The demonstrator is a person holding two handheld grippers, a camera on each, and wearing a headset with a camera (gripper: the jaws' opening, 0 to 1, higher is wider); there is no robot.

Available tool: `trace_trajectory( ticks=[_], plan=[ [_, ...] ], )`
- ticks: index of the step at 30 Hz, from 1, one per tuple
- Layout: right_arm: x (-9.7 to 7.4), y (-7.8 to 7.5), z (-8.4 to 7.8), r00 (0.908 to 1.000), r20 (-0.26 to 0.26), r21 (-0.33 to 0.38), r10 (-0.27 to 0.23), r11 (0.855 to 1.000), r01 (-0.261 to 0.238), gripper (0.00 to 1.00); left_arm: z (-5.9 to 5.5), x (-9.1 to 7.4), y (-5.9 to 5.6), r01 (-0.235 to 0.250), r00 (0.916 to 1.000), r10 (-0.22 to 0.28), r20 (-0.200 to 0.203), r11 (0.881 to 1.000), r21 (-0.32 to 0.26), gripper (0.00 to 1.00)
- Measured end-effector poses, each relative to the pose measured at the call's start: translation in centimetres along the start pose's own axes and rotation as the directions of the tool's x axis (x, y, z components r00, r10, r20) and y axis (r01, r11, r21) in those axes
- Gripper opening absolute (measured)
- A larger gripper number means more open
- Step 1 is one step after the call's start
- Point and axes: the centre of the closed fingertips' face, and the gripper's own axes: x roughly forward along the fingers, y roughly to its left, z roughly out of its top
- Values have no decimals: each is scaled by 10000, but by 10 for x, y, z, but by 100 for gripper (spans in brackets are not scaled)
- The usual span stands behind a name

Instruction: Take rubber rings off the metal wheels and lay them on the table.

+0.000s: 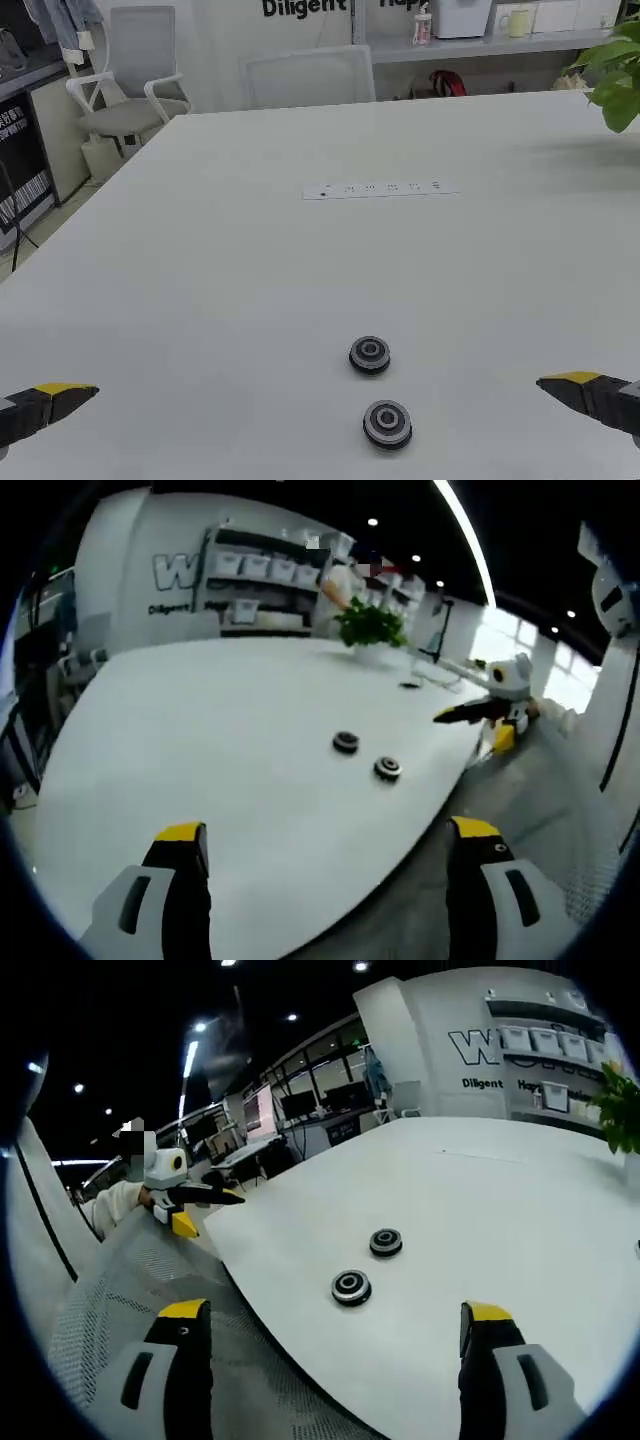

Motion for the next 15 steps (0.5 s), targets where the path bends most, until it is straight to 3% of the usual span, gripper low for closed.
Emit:
trace_trajectory(
  ticks=[4, 12, 15],
  plan=[
    [-2, -5, 3, 9994, 262, 405, -230, 9989, 219, 100, -3, 0, -2, 68, 9999, -68, -114, 10000, -15, 100],
    [8, 5, -2, 9996, -54, 356, 259, 9990, -257, 100, -6, -2, 3, -104, 9998, 100, -165, 9996, -244, 100],
    [8, 4, -2, 9996, -22, 444, 283, 9986, -282, 100, -3, 0, -1, 71, 9999, -72, -153, 9999, -74, 100]
  ],
)
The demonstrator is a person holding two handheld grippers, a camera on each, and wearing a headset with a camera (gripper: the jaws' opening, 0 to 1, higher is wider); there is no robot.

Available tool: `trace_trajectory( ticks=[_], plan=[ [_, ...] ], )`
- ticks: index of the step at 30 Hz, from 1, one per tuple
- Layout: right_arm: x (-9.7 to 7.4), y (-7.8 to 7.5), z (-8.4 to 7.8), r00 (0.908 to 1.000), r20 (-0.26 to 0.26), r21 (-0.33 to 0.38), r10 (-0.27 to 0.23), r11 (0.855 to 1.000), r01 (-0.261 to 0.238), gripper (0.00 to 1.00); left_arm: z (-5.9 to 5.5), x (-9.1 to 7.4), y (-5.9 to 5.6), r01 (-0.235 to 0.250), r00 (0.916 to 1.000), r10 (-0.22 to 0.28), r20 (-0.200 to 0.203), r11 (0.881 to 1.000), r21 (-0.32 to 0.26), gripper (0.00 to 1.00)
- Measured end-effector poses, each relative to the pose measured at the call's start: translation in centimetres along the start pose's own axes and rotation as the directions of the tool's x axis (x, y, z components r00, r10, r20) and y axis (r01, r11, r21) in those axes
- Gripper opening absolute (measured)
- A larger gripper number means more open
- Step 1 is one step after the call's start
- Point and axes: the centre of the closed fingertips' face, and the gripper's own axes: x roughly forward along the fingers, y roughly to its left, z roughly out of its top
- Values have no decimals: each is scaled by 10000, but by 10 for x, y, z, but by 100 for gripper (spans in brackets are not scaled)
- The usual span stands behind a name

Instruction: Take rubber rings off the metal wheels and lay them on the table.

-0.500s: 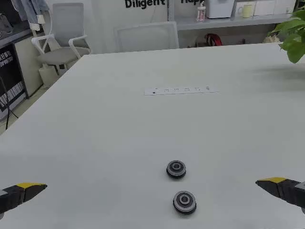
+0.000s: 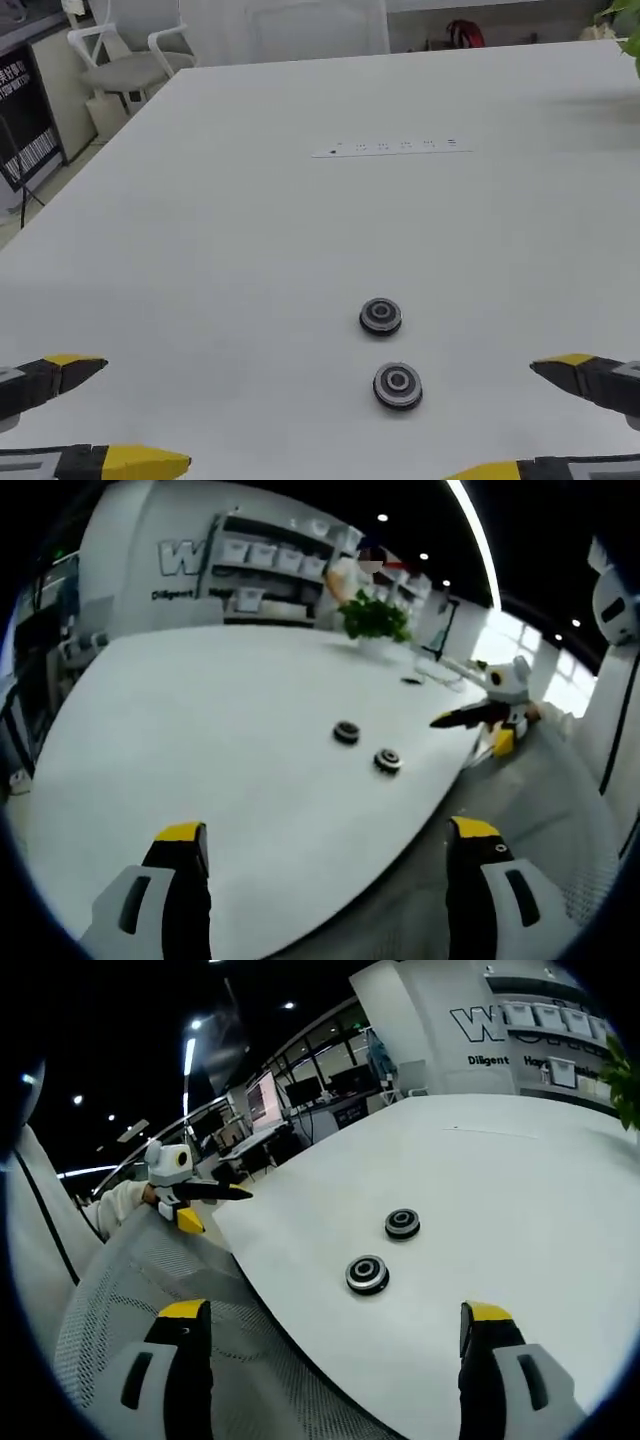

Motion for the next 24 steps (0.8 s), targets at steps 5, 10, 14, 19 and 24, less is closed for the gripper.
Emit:
trace_trajectory(
  ticks=[5, 10, 14, 19, 24],
  plan=[
    [-2, -3, 3, 9997, 224, 209, -130, 9997, 125, 100, -4, 2, -4, 191, 9994, -185, -279, 9996, 213, 100],
    [0, -4, 3, 9994, 328, 410, -66, 9991, 52, 100, -3, 1, -4, 167, 9996, -161, -251, 9996, 216, 100],
    [2, 0, 0, 9999, 98, 320, 61, 9995, -64, 100, -4, 1, -3, 81, 9995, -75, -313, 9998, 197, 100],
    [2, 1, -1, 10000, 67, 341, 71, 9994, -73, 100, -7, 1, -4, 108, 9987, -98, -493, 9997, 212, 100],
    [0, -2, 1, 9998, 190, 457, -58, 9989, 50, 100, -11, 2, -5, 205, 9973, -190, -705, 9996, 205, 100]
  ],
)
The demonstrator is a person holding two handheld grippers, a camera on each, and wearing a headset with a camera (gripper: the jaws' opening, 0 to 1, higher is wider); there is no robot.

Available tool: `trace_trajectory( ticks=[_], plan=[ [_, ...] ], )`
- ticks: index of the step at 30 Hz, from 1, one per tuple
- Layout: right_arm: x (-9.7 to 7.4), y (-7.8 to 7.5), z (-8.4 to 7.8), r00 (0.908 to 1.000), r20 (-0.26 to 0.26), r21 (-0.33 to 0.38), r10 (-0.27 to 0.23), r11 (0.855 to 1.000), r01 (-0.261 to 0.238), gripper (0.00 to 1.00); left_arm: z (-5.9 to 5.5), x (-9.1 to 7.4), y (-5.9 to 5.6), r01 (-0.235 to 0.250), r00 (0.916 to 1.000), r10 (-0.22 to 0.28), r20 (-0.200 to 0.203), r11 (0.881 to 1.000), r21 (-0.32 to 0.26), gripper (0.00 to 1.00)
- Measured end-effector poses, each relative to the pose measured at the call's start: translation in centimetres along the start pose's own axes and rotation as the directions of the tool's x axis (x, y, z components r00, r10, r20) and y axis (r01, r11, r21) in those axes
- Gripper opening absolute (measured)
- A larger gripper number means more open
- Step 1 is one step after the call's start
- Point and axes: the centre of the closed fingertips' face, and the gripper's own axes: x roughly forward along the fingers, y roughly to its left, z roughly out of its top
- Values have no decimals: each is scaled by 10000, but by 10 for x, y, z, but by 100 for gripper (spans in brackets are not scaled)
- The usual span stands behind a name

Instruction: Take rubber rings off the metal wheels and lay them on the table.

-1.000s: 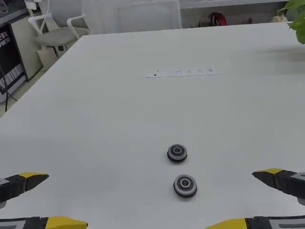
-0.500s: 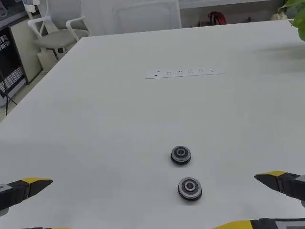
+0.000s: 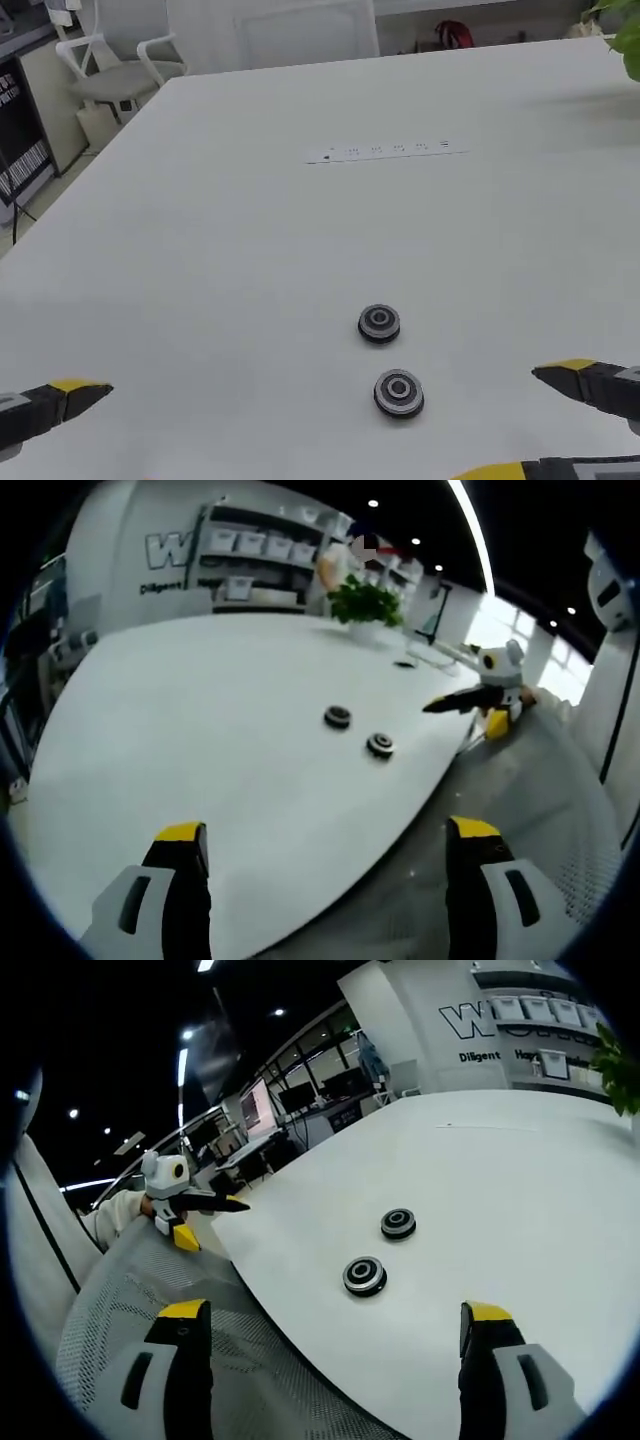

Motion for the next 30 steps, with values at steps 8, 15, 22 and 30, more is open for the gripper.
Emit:
trace_trajectory(
  ticks=[8, 15, 22, 30],
  plan=[
    [1, 2, -6, 9991, -402, -210, 154, 9996, -163, 100, 2, -1, 0, -93, 9999, 94, 112, 9999, -142, 100],
    [0, 2, -5, 9994, -268, -178, 210, 9996, -214, 100, 3, -1, 1, -164, 9997, 168, 159, 9997, -207, 100],
    [-2, 1, -3, 9998, -136, -184, 115, 9998, -117, 100, 2, -1, 0, -118, 9998, 121, 139, 9998, -177, 100],
    [-4, -7, -1, 9999, 76, 20, -143, 9999, 143, 100, 2, 2, -5, 302, 9994, -301, 176, 9995, -24, 100]
  ],
)
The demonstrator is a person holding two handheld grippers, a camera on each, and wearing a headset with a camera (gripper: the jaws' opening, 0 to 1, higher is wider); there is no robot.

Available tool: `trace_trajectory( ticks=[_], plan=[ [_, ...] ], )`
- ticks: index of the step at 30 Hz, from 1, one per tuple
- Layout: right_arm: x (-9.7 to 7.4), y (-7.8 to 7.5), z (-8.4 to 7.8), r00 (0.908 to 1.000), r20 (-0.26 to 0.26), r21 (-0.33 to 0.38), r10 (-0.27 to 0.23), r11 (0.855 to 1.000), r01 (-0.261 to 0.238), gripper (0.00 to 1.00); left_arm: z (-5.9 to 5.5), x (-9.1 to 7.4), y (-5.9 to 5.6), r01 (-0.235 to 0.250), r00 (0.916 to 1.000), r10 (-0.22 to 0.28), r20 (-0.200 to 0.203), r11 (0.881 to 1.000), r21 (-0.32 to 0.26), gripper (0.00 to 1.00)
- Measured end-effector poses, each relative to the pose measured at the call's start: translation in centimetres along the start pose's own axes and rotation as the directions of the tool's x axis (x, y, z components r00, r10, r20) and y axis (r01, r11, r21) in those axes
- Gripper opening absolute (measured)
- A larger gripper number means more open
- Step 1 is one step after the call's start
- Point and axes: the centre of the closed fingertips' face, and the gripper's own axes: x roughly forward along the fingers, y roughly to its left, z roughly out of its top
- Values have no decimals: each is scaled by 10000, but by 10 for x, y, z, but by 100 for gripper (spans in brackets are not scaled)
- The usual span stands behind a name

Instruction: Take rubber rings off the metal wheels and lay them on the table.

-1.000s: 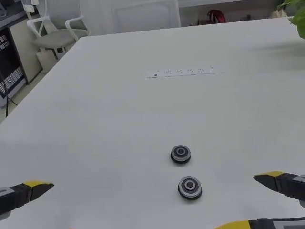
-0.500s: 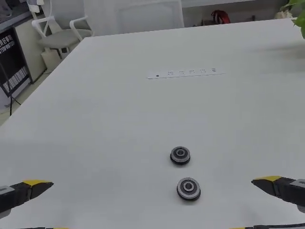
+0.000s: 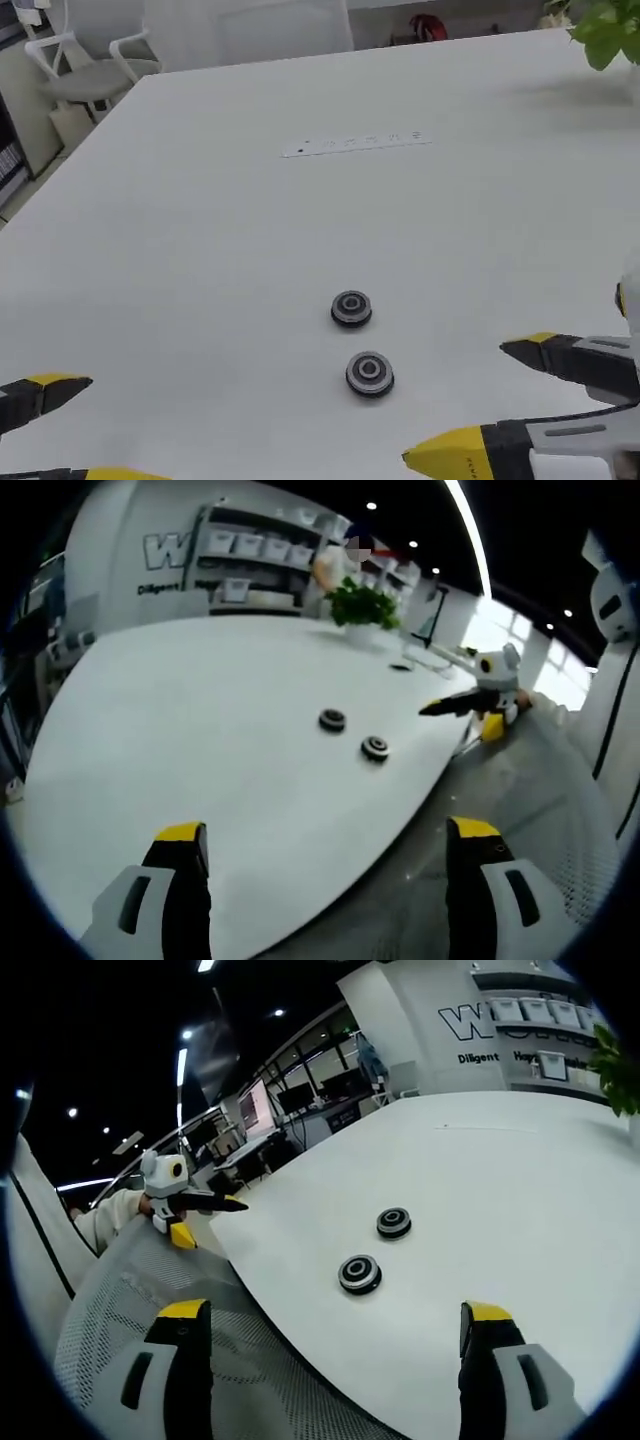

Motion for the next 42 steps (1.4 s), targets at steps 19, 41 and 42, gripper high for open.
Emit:
trace_trajectory(
  ticks=[19, 41, 42],
  plan=[
    [-7, 5, 13, 9995, 289, -660, 106, 9978, -87, 100, 30, -2, -13, 482, 9966, -548, 616, 9934, 1044, 100],
    [-14, -7, 45, 9951, 843, -981, 510, 9943, -426, 100, 102, -7, -27, 792, 9779, -1220, 1698, 9677, 2394, 100],
    [-14, -4, 49, 9931, 982, -962, 646, 9938, -552, 100, 105, -7, -30, 878, 9762, -1325, 1716, 9653, 2460, 100]
  ],
)
